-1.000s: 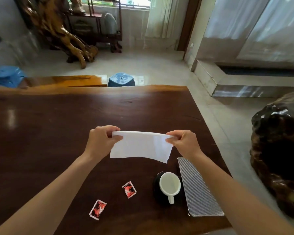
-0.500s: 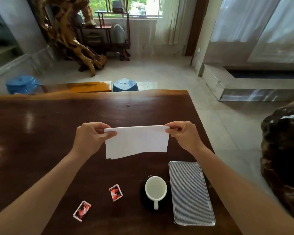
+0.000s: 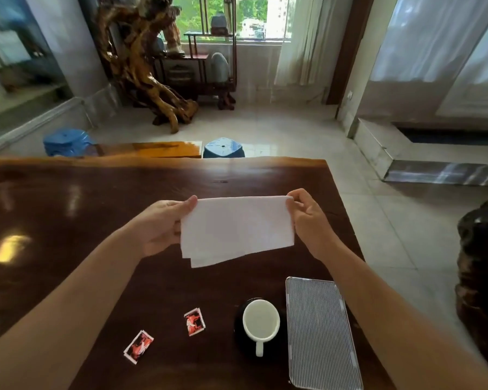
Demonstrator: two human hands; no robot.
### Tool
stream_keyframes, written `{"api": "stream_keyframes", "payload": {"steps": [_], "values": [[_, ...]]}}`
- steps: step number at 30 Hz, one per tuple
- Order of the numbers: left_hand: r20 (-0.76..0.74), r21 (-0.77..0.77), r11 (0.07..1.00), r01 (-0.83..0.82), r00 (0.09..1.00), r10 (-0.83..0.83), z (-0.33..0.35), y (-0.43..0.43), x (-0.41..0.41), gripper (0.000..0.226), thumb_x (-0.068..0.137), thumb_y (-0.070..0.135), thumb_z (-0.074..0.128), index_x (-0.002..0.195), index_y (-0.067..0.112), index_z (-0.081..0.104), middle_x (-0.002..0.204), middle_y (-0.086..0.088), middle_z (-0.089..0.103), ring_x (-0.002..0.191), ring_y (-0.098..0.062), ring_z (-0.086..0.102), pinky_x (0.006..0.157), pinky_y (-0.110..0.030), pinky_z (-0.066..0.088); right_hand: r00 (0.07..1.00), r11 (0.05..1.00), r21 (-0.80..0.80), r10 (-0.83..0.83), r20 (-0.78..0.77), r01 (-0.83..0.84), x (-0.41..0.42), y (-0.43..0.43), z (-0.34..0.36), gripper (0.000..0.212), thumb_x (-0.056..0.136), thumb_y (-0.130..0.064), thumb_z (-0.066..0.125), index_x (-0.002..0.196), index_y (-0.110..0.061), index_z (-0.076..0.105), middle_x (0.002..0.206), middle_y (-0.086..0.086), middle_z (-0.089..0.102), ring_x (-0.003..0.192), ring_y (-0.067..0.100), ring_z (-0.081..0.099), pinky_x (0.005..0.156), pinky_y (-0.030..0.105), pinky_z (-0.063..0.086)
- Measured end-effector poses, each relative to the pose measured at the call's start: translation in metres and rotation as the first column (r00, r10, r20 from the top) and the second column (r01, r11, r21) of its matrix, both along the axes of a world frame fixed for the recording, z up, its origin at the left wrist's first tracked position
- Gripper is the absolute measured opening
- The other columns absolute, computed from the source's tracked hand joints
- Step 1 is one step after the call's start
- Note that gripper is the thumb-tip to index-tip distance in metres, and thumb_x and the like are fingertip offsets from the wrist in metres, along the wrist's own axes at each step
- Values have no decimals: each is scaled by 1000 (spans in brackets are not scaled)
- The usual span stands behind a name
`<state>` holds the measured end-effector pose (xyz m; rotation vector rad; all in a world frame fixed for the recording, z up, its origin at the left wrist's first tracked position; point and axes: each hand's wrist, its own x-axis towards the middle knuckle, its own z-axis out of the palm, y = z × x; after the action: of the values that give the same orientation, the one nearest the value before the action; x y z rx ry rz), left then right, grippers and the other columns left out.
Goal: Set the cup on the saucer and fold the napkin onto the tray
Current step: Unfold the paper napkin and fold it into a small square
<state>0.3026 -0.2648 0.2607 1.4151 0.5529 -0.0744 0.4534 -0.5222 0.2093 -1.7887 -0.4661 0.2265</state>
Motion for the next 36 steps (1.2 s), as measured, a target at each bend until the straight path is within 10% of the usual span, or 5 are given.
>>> {"api": "stream_keyframes", "payload": {"steps": [8,14,24,31,36], "values": [[-14,386,843,-373,912,410,-40,-39,9,43,106,41,40,92,4,57,87,-11,57,69,-20,52,65,-33,42,986,983,-86,-165,-5,164,-16,25,-13,20,105,-24,40,101,-11,55,85,0,56,75,14,52,58,28,44],[-257,-210,936,-283,940,226,-47,-35,-12,33,87,37,74,108,12,69,87,-11,77,68,-28,75,57,-41,62,835,994,55,-45,-549,89,-19,23,-16,10,100,-20,56,100,-12,63,91,8,65,74,19,65,52,32,58],[-108,-600,798,-55,994,-13,-60,-19,-31,60,87,63,58,128,20,64,122,-23,64,121,-49,58,102,-65,45,750,982,188,102,-653,30,-17,20,-22,14,101,-11,53,108,-14,65,103,8,69,90,25,66,86,48,56],[-160,-518,846,-122,986,44,-62,-17,-33,50,86,66,54,104,22,67,108,-18,69,107,-40,64,93,-51,47,800,994,106,62,-597,2,-15,13,-20,21,103,-33,50,116,-23,64,107,5,69,97,26,66,86,53,56],[-139,-362,923,-133,986,87,-77,-12,-27,56,88,47,59,136,19,56,127,-19,55,117,-37,58,96,-51,49,841,999,3,-31,-540,39,-18,15,-25,15,103,-34,50,110,-29,63,109,4,67,97,26,67,74,51,61]]}}
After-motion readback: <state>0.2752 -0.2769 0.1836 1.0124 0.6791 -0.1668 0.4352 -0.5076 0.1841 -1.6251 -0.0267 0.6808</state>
